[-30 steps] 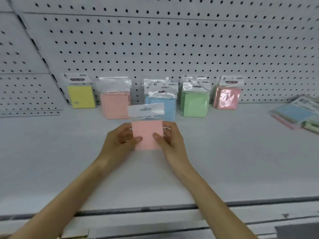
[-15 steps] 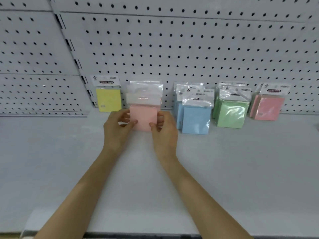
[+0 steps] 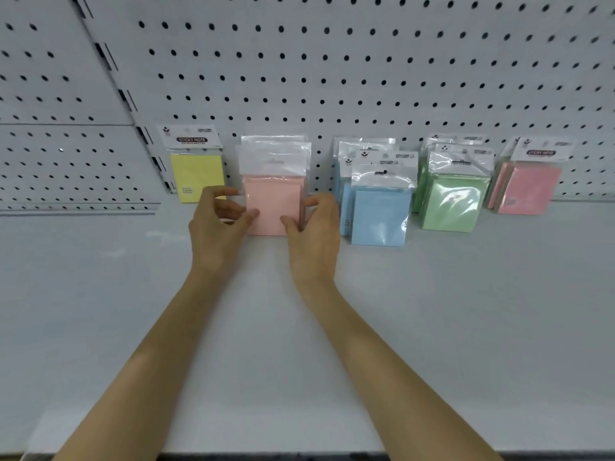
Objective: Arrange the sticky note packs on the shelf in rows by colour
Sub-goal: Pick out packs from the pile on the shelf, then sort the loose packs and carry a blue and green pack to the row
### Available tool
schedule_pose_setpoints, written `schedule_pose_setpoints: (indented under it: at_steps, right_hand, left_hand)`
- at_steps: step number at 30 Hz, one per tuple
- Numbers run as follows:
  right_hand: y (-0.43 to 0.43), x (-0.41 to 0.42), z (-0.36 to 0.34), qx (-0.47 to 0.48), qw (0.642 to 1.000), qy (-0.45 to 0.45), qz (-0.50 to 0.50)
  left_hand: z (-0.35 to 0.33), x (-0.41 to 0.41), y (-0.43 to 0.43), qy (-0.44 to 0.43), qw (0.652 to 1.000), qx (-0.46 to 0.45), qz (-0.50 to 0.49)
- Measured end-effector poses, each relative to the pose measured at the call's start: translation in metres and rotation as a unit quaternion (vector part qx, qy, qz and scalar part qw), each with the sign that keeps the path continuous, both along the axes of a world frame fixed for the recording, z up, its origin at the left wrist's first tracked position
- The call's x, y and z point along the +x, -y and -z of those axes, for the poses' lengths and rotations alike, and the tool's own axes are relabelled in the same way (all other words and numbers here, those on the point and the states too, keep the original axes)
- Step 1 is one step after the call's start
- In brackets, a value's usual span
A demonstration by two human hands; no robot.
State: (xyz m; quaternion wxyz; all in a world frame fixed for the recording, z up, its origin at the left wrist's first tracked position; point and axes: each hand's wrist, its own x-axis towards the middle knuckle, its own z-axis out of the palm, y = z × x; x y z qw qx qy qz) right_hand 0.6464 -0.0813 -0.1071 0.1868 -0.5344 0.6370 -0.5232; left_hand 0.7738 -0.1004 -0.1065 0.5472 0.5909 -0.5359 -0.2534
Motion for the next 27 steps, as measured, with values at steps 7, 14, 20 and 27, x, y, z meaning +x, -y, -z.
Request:
schedule_pose_setpoints:
  at_steps: [7, 14, 20, 27]
  right_hand:
    - [-0.003, -0.007, -0.006, 0.010, 0.999, 0.035, -0.020]
    - [-0.033, -0.123, -0.069, -0.095, 0.907, -0.339, -0.229]
    - [-0.044, -0.268, -0.120, -0.070, 0.746, -0.636, -0.185]
    - [-0.083, -0.437, -0.150, 0.110, 0.671, -0.725, -0.109]
  left_hand:
    - [-0.007, -0.001, -0.007, 0.041, 0.998, 0.020, -0.036]
    - [-0.056, -0.004, -0.031, 0.390, 0.914, -0.100, -0.036]
    - [-0.132, -0.090, -0.028, 0.537, 0.828, -0.130, 0.098]
    - [-0.154, -0.257, -0.019, 0.608, 0.754, -0.140, 0.205]
